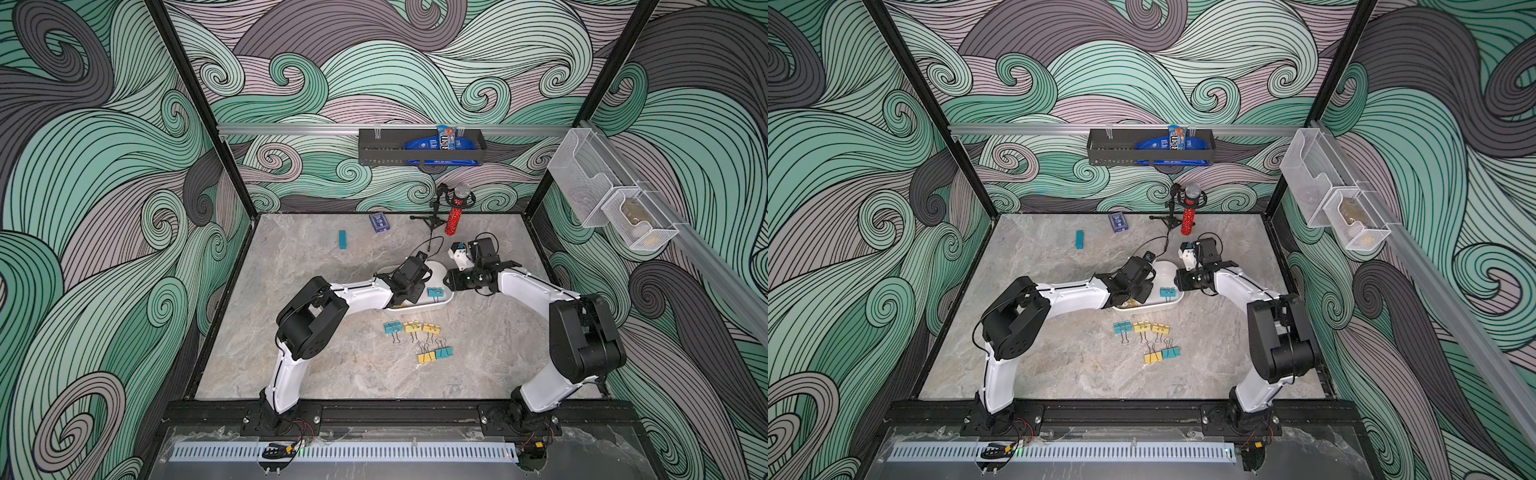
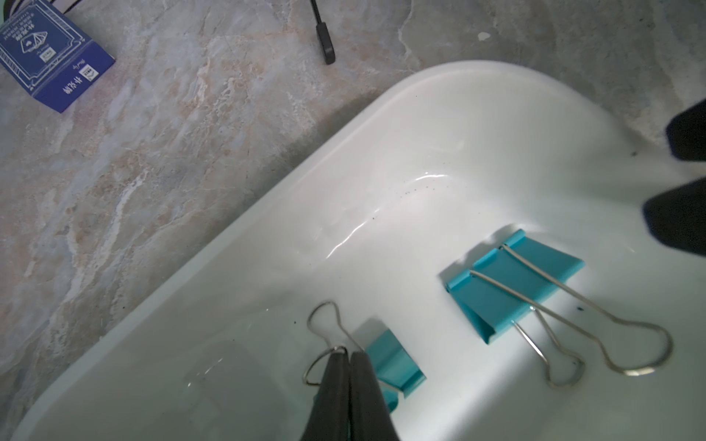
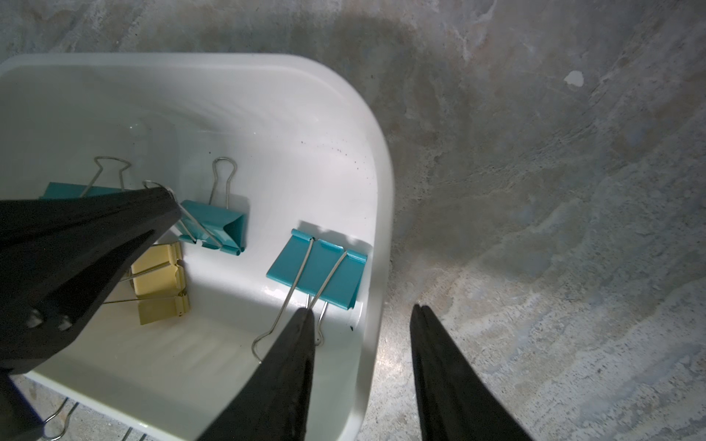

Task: Take out the binder clips from the storage box
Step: Pick up the binder clip from the storage box.

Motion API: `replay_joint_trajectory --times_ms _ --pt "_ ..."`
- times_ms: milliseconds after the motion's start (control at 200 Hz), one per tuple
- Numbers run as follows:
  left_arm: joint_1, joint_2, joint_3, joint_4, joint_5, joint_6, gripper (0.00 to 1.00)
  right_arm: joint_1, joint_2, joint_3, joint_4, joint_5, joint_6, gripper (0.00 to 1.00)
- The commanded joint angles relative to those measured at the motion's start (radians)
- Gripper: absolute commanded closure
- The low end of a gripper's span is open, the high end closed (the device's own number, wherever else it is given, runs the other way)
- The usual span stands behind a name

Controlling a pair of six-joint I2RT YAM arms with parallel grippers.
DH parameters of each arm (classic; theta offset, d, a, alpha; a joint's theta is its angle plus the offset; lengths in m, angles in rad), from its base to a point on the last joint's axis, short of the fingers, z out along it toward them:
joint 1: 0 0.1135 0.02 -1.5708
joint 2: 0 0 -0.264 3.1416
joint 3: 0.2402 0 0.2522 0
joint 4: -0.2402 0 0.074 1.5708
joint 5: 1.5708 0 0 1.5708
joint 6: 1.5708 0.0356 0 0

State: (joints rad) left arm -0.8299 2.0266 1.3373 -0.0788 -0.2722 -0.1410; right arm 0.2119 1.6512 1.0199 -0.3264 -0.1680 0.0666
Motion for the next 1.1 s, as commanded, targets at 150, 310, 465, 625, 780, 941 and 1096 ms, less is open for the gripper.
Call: replay_joint_trajectory --times_ms 150,310,465,625,780,941,1096 --pt "-0.005 -0.092 -0.056 0.059 0.023 0.051 0.99 -0.005 0.012 0.003 -0.006 -0.013 -0.001 0.56" --pt "-0.005 -0.119 -0.059 0.058 0.015 0.07 1.0 -0.005 0.011 0.003 -0.006 -0.013 0.0 0.56" --pt "-0.005 -0.141 -0.059 0.06 0.005 0.094 0.83 -0.004 0.012 0.003 -0.005 -0.013 -0.002 0.56" --pt "0.033 -0.13 -0.048 0.024 0.112 0.132 0.61 -0.003 0.009 0.003 -0.005 -0.014 -0.002 0.56" --pt "0.097 -0.129 -0.054 0.015 0.255 0.124 0.56 -0.004 0.01 0.002 -0.004 -0.016 -0.002 0.56" --pt "0.136 -0.111 -0.041 0.01 0.341 0.13 0.55 -0.004 0.008 0.0 -0.004 -0.016 -0.002 0.56" --pt "0.165 -0.065 0.007 -0.033 0.441 0.131 0.55 -0.005 0.006 0.0 -0.006 -0.015 -0.002 0.56"
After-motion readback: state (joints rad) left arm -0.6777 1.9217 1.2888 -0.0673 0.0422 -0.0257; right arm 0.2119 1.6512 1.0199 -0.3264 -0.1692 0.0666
